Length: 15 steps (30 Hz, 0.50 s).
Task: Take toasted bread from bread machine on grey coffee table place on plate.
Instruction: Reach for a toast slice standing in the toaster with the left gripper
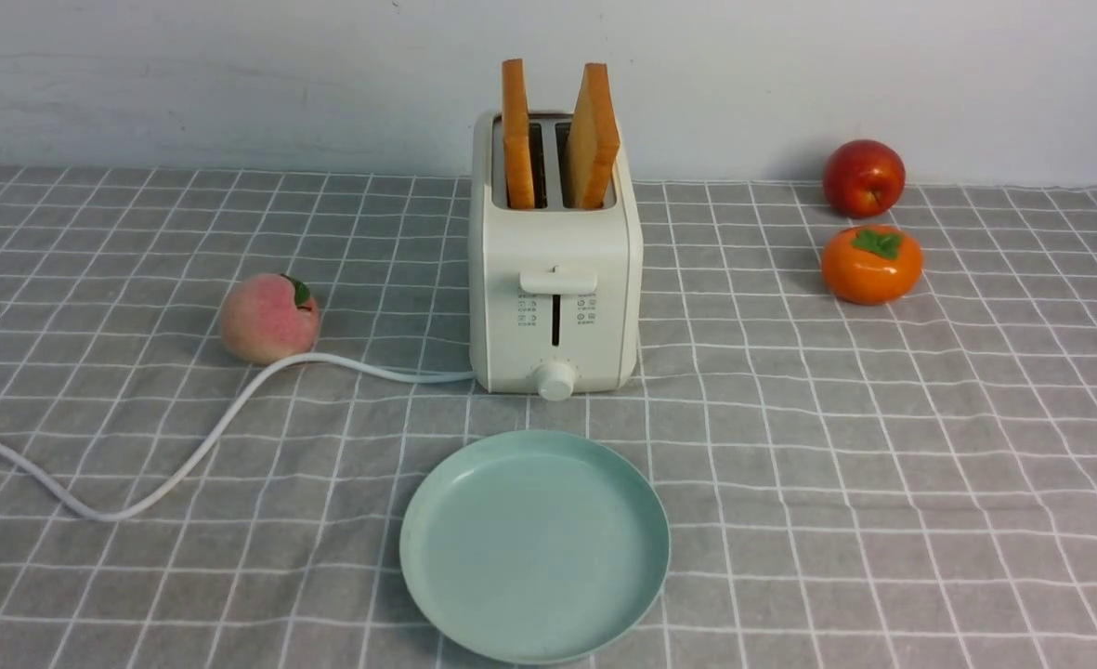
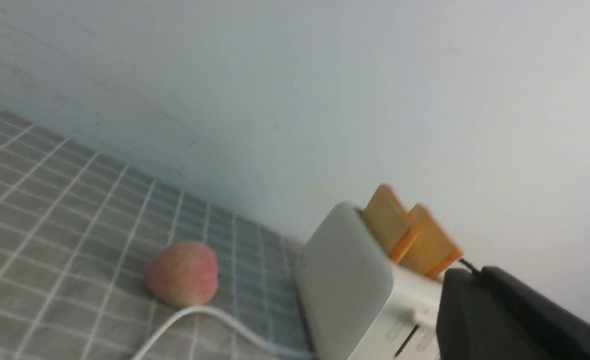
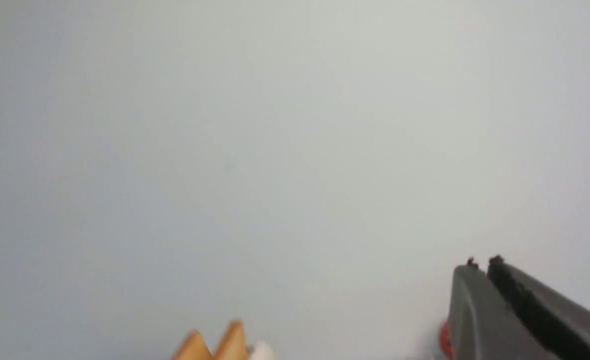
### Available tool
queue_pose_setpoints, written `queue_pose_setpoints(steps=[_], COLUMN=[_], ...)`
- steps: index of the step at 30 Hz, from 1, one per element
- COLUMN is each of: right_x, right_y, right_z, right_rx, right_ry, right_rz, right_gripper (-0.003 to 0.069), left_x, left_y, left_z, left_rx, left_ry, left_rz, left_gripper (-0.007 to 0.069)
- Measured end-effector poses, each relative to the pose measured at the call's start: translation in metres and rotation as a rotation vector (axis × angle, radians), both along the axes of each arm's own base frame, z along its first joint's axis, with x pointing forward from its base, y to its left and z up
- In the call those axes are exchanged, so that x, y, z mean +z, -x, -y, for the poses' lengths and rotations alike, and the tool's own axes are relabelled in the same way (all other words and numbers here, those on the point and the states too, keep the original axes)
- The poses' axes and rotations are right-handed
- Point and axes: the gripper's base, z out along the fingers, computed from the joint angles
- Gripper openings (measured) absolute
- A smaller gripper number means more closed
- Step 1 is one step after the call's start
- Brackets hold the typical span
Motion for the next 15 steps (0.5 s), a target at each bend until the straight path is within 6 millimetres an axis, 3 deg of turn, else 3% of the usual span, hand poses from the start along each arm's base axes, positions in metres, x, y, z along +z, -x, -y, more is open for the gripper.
queue_pose_setpoints(steps=[3, 6, 7, 11, 15], right_x=[0.030, 0.039, 0.041, 0.037, 0.035], right_y=[-0.020, -0.042, -0.054, -0.073, -0.077], right_z=[0.001, 0.002, 0.003, 0.002, 0.001], right_rx=[-0.025, -0.044, -0.048, -0.041, -0.035], right_ry=[0.053, 0.079, 0.083, 0.115, 0.127], right_rz=[-0.284, -0.535, -0.650, -0.797, -0.825], right_gripper=[-0.0017, -0.0018, -0.0018, -0.0017, -0.0015], left_x=[0.023, 0.035, 0.043, 0.053, 0.061], left_y=[-0.027, -0.061, -0.080, -0.140, -0.199], left_z=[0.004, 0.010, 0.015, 0.031, 0.058], left_rx=[-0.018, -0.061, -0.107, -0.233, -0.363], left_ry=[-0.089, -0.176, -0.237, -0.288, -0.317], left_rz=[-0.251, -0.455, -0.522, -0.582, -0.475], left_gripper=[-0.0014, -0.0014, -0.0014, -0.0014, -0.0014])
